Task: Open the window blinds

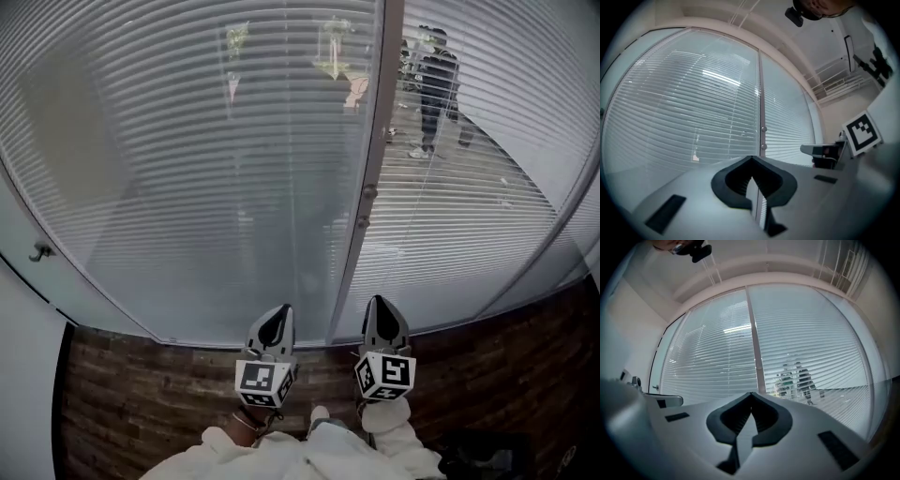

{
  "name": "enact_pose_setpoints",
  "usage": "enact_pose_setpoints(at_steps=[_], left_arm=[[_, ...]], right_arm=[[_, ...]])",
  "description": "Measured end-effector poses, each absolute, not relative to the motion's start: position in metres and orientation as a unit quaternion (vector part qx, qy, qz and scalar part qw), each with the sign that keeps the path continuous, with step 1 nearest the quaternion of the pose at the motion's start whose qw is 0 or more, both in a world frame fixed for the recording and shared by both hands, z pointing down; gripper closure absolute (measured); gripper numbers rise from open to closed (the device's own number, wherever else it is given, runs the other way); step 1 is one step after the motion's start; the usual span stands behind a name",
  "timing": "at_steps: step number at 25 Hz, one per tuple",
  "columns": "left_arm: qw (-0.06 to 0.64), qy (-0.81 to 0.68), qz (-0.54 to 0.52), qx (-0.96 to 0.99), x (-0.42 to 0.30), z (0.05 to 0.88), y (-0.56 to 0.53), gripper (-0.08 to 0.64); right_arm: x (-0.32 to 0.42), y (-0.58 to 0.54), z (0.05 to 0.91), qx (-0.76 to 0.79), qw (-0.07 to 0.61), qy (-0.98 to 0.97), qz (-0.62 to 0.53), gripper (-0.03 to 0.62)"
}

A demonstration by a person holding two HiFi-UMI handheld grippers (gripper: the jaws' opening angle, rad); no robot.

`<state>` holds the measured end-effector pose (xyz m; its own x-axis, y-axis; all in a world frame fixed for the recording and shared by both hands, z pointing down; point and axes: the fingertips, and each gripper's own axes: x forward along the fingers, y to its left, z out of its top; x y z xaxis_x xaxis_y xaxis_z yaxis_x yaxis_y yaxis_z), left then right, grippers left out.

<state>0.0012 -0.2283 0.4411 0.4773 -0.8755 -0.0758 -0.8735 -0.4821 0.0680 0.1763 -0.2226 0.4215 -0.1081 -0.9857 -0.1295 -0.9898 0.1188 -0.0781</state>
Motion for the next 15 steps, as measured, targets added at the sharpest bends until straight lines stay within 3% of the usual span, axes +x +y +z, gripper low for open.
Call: enact_pose_setpoints(at_steps=[4,7,9,11,15], left_arm=[[0.010,-0.519,-0.049,0.853,0.014,0.440,-0.268,0.563],[0.007,-0.516,-0.036,0.856,0.017,0.444,-0.289,0.563],[0.003,-0.514,-0.032,0.857,0.017,0.443,-0.303,0.563],[-0.002,-0.512,-0.035,0.858,0.014,0.438,-0.316,0.563],[0.005,-0.504,-0.046,0.863,0.016,0.432,-0.336,0.563]], right_arm=[[0.195,-0.278,0.410,-0.657,0.077,0.749,0.027,0.581],[0.192,-0.316,0.394,-0.642,0.037,0.764,0.060,0.575],[0.189,-0.338,0.369,-0.636,-0.009,0.764,0.110,0.503],[0.186,-0.355,0.339,-0.636,-0.085,0.744,0.189,0.476],[0.184,-0.392,0.319,-0.603,-0.316,0.653,0.332,0.472]])
